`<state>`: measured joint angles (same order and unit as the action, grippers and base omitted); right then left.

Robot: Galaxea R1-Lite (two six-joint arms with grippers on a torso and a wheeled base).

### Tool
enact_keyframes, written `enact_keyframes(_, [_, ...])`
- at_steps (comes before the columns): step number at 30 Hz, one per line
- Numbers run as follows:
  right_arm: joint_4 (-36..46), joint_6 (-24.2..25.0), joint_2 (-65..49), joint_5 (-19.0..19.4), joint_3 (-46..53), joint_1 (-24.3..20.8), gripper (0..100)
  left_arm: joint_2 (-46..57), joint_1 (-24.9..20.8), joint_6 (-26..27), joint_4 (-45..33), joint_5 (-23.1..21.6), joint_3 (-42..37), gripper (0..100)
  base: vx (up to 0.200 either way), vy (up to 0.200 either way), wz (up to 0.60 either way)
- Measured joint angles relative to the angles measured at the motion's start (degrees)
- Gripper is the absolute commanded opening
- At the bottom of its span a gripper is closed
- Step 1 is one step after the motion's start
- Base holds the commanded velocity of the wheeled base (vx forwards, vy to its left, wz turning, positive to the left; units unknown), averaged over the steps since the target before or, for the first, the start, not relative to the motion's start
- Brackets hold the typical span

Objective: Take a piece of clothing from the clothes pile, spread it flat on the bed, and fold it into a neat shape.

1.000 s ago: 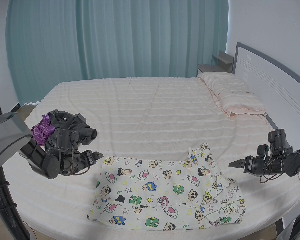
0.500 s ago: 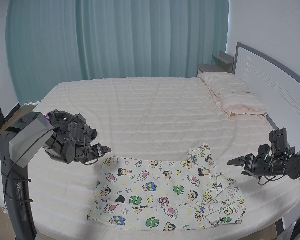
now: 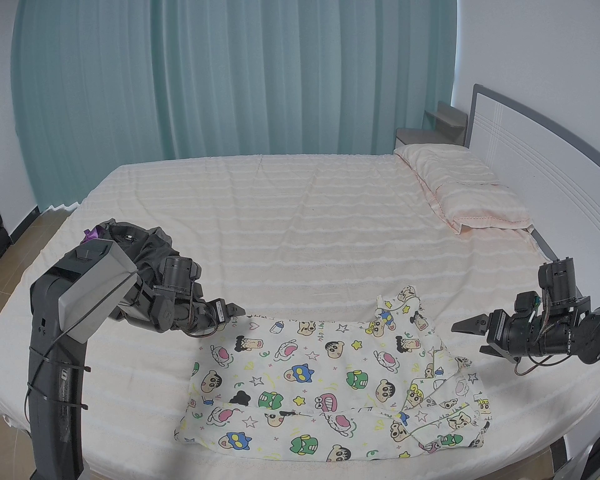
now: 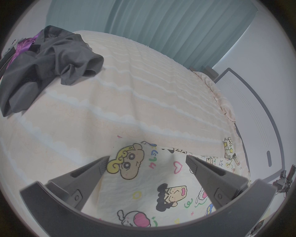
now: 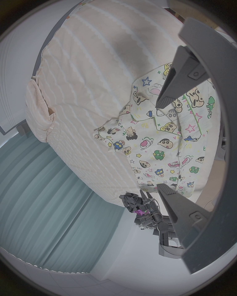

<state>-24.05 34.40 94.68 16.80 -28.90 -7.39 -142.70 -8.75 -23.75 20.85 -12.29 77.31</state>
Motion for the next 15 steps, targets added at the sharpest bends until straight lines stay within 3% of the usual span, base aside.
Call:
enact_keyframes(13, [-0.4, 0.0, 1.0, 0.1, -1.1, -0.9, 100, -3.6, -0.8, -0.2, -3.4, 0.0, 5.6, 100, 0.0, 0.0, 0.0])
enact_keyframes(14, [-0.4, 0.0, 1.2, 0.0, -1.4, -1.0, 100, -3.8, -0.9, -0.2, -3.6, 0.0, 5.8, 0, 0.0, 0.0, 0.0])
enact_keyframes(15, [-0.4, 0.0, 1.3, 0.1, -1.6, -1.1, 100, -3.9, -0.9, -0.2, -3.6, 0.0, 6.0, 0, 0.0, 0.0, 0.0])
